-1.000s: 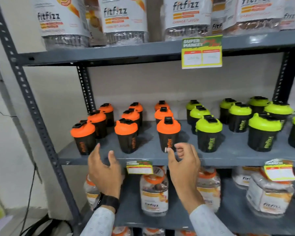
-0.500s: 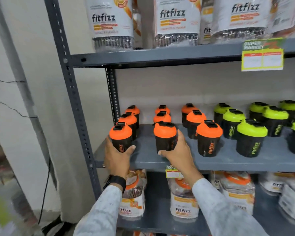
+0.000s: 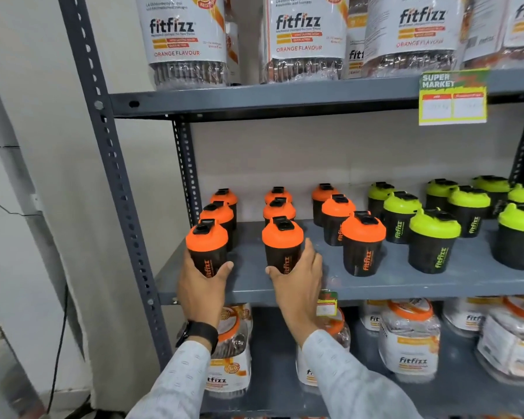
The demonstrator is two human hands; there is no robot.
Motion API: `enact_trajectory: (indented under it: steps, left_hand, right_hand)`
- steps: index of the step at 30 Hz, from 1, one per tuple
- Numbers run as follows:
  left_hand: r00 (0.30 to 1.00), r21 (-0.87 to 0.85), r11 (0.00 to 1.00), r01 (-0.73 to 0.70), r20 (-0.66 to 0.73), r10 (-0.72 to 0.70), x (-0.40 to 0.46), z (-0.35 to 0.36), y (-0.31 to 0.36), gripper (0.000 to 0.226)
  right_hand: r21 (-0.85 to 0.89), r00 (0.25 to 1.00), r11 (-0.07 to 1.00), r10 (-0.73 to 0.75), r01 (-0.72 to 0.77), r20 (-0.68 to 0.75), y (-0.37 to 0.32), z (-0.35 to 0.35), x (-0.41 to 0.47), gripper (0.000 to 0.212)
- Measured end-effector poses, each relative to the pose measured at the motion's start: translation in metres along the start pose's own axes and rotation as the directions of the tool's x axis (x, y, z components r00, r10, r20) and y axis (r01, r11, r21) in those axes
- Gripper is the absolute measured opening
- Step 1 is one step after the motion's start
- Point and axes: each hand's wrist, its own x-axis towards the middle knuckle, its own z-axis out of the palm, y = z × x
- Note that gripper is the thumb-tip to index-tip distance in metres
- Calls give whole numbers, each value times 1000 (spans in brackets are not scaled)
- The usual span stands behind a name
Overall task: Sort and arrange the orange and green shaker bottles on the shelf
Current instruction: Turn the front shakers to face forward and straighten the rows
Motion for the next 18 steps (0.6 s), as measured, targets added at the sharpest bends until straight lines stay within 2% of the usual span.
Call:
enact_trajectory:
  steps: [2,4,9,18]
  left_hand:
    - [1000,-7,1000,2,-8,-2,-1,-3,0,92]
    - [999,-6,1000,1,-32,-1,-2,-5,-1,87]
    - [999,8,1000,-28,-38,28,-3,-5,-2,79]
    - [999,3,999,-39,-5,39,-2,-6,-8,83]
  right_hand:
    - [2,1000,1000,-6,6,20,1,-1,0,112]
    - [16,999,1000,6,-6,39,4,-1,2,110]
    - [29,1000,1000,1,-2,12,3,2,-1,83]
    - [-25,1000,1000,-19,19,3,2,4,-6,89]
